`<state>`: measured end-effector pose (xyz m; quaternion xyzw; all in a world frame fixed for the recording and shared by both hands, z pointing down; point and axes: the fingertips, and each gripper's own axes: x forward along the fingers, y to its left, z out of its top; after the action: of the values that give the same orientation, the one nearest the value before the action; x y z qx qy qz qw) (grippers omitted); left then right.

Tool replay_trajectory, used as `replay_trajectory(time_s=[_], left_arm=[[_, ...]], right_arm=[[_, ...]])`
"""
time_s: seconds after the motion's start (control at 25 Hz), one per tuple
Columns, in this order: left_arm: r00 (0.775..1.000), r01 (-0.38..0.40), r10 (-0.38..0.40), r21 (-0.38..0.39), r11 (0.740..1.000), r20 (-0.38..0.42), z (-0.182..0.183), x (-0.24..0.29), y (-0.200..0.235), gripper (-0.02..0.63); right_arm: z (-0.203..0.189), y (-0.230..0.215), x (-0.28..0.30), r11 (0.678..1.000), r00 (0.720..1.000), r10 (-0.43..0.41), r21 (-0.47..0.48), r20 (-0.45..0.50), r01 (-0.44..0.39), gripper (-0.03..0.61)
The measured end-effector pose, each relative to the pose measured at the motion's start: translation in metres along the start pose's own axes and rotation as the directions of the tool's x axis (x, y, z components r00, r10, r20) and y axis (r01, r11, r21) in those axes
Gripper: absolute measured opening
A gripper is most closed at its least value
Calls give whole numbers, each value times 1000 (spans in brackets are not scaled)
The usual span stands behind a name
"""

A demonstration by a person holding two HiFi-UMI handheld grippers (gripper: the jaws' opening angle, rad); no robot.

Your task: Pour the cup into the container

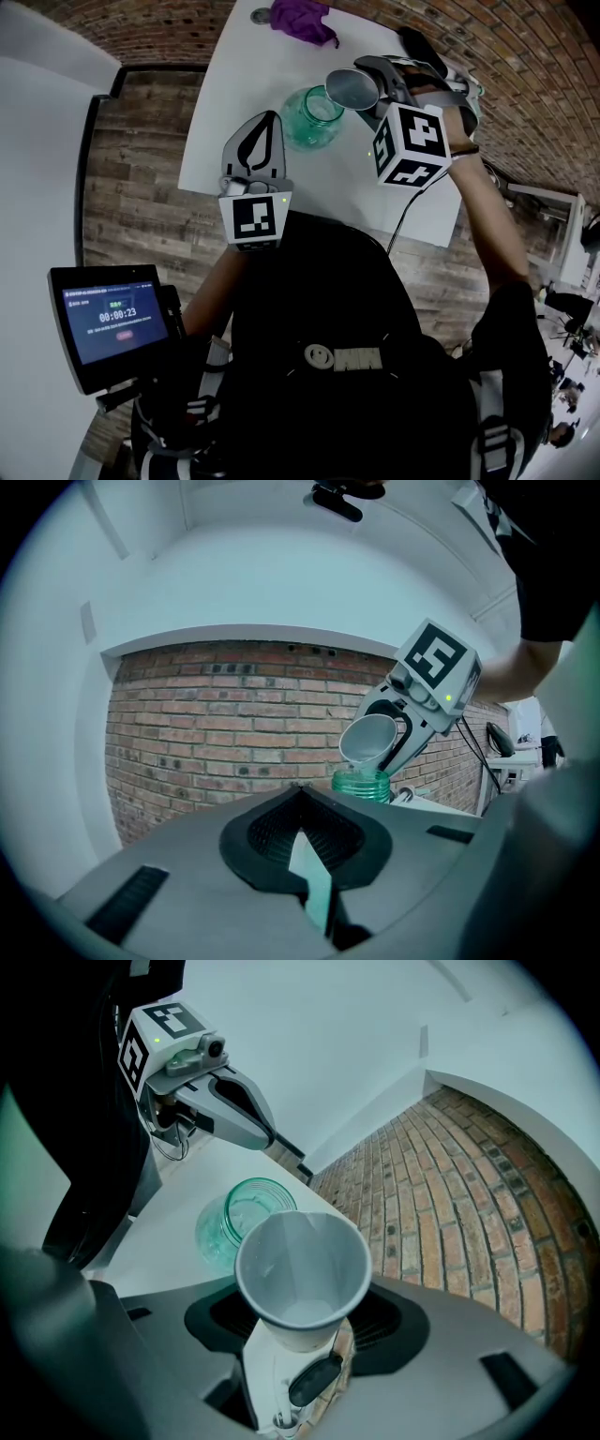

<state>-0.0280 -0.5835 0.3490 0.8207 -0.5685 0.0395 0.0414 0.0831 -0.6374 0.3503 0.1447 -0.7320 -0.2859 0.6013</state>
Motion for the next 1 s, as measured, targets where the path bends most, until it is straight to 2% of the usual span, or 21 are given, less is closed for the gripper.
replay_trajectory(time_s=[1.0], left_arm=[[1000, 3, -3, -4, 1000, 9, 4, 3, -2, -2]], right_arm=[[2, -1, -1, 999, 1000, -9, -49, -20, 8, 268]])
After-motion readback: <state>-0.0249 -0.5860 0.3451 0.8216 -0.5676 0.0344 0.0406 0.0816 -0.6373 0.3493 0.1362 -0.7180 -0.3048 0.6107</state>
